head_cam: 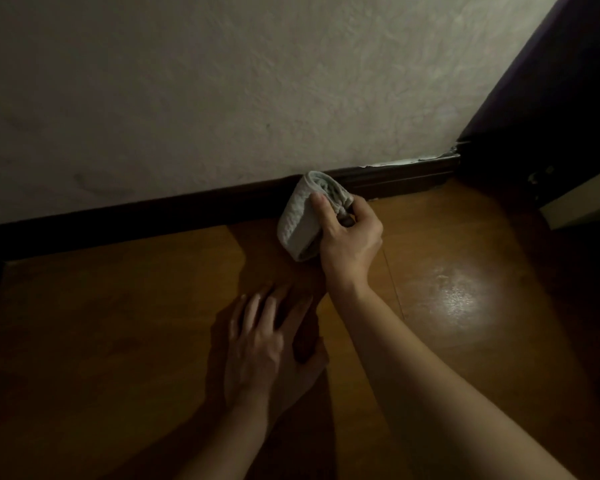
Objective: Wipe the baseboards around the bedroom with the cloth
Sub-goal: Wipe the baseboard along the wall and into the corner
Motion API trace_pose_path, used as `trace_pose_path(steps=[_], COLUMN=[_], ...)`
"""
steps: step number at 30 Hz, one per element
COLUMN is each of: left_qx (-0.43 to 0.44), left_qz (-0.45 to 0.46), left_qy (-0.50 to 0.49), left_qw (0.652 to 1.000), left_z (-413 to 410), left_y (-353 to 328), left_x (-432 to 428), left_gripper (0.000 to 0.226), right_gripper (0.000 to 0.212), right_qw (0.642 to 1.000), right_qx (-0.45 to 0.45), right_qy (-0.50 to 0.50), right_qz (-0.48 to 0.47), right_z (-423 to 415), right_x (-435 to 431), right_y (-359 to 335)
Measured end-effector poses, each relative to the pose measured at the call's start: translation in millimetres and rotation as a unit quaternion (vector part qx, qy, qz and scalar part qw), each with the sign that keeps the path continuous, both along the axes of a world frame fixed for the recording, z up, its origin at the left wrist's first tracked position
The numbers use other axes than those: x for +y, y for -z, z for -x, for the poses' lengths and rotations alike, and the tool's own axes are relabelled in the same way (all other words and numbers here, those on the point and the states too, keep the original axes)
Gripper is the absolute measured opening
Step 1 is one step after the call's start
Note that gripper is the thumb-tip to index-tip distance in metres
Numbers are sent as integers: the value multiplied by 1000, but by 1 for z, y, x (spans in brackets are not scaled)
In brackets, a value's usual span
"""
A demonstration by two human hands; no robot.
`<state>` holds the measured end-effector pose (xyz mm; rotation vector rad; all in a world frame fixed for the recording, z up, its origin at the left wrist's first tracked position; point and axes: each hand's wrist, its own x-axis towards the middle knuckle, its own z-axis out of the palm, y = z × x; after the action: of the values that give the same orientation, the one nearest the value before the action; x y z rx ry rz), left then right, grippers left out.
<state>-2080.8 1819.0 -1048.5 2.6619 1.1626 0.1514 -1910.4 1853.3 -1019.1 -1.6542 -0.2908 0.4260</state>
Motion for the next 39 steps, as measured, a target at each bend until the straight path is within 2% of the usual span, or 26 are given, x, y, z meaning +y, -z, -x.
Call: trace_pose_path(steps=[4, 10, 15, 19, 25, 34, 39], left_qx=[13, 12, 16, 10, 26, 16, 10], left_qz=[-6, 13, 15, 6, 3, -4, 7], left_qy=[-2, -11, -16, -15, -16, -15, -17], left_qw=[1000, 1000, 1000, 1000, 1000, 1000, 1000], left_z=[-2, -4, -4, -5, -5, -5, -6], left_y=[-2, -5, -3, -3, -4, -1, -1], left_x=[-1, -3, -3, -3, -3, -4, -3], left_gripper=[58, 63, 64, 63, 64, 65, 65], right_gripper=[22, 18, 17, 18, 18, 20, 17], right_qw=[1000, 994, 993, 984, 985, 978, 981], right_qx=[-24, -52, -79, -74, -119, -101, -108], right_qy=[17, 98, 83, 158, 109, 175, 143], right_qz=[11, 19, 36, 42, 56, 59, 77], right_z=[-32, -85, -96, -131, -131, -154, -147], right_x=[-15, -42, -47, -65, -62, -75, -75], right_y=[-2, -5, -5, -8, -5, 0, 3])
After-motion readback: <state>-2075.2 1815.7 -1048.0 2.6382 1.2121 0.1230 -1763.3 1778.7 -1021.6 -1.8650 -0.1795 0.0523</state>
